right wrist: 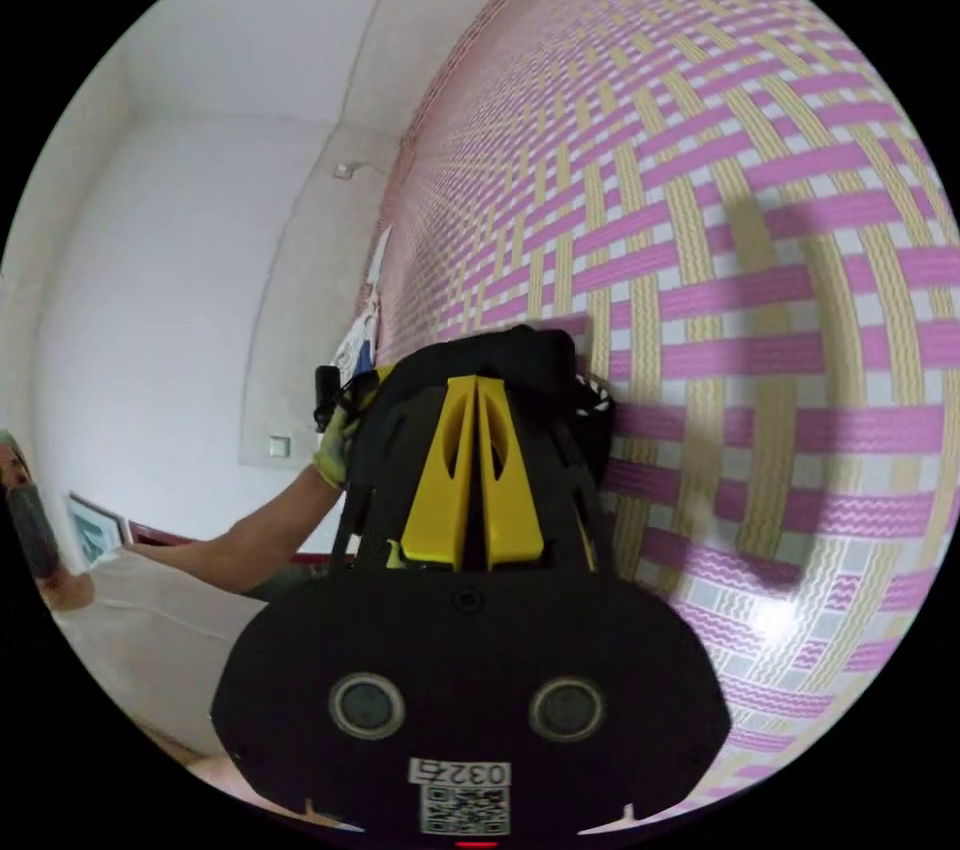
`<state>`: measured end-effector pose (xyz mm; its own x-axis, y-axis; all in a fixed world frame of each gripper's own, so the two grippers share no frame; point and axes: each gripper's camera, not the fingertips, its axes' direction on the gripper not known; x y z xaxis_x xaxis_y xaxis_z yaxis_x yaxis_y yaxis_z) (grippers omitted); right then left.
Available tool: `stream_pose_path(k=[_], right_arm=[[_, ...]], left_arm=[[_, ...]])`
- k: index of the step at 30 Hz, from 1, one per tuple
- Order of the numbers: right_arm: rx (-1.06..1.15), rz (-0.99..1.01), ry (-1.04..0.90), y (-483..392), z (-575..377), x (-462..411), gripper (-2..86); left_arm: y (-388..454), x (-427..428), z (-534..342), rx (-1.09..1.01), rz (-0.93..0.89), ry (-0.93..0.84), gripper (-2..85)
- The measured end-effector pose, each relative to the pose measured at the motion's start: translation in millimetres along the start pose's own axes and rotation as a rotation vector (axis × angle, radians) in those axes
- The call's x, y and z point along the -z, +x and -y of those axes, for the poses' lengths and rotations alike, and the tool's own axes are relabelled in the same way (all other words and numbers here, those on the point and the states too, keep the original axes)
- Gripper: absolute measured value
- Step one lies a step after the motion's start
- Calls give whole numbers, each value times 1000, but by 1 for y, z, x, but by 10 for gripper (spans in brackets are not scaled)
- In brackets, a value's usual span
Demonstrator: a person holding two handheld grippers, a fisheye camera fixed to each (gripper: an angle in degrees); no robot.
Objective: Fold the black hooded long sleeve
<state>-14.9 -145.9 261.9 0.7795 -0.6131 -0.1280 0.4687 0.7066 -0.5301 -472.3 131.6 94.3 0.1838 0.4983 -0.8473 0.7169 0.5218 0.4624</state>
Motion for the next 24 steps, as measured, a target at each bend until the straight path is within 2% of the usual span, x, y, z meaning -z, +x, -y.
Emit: stream_pose_path(k=[3, 6, 8, 11, 14, 15, 17, 19, 22, 24], right_arm=[[-48, 12, 4, 1, -4, 6, -10], [30, 0, 75, -20, -28, 37, -10], [151, 5, 61, -41, -58, 52, -10], [233, 9, -30, -51, -94, 42, -10], [141, -109, -86, -29, -118, 24, -10], [107, -116, -81, -22, -120, 23, -10], [1, -20, -24, 1, -124, 27, -9], [-25, -4, -11, 2, -125, 32, -7], [-13, -22, 28, -4, -131, 54, 4], [-58, -16, 56, 4, -138, 70, 43]], left_arm=[[5, 10, -11, 29, -55, 40, -9], [45, 36, -43, -122, -129, 81, -9], [79, 40, -82, -256, -97, -2, -9], [91, 26, -124, -303, -8, -94, -9], [62, 12, -144, -155, 147, -111, -9], [55, 10, -147, -133, 127, -101, -9], [28, 15, -160, 19, -28, 2, -8], [23, 23, -169, 59, -79, 64, -7], [25, 43, -178, 73, -85, 134, 5], [21, 54, -175, 105, -89, 161, 42]])
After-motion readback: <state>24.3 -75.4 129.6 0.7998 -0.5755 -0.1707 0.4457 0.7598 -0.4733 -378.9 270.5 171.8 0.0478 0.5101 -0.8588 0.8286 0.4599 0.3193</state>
